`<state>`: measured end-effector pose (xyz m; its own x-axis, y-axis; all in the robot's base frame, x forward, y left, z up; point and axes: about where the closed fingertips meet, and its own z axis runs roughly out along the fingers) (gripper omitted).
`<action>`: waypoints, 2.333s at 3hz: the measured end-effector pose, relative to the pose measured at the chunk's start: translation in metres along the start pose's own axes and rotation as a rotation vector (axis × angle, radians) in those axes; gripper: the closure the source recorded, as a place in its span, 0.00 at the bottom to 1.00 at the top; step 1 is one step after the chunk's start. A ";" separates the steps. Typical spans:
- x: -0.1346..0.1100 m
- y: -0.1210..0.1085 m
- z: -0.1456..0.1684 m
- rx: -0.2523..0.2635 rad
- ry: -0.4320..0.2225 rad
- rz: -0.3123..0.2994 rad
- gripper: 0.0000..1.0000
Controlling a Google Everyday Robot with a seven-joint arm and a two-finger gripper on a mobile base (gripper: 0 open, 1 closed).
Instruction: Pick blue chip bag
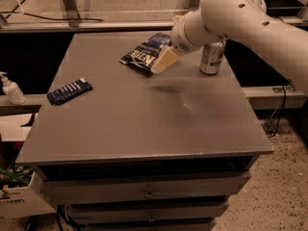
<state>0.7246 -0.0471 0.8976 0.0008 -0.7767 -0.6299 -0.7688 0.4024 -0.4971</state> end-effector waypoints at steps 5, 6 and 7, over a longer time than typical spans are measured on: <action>0.031 -0.029 0.089 -0.006 0.143 0.098 0.40; 0.030 -0.029 0.089 -0.006 0.143 0.098 0.64; 0.024 -0.030 0.081 0.003 0.121 0.104 0.86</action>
Offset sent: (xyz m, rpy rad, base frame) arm 0.0874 -0.0129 -0.0398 -0.0474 0.0842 -0.1665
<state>0.7992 -0.0384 0.8494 -0.1557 -0.7833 -0.6018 -0.7589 0.4849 -0.4347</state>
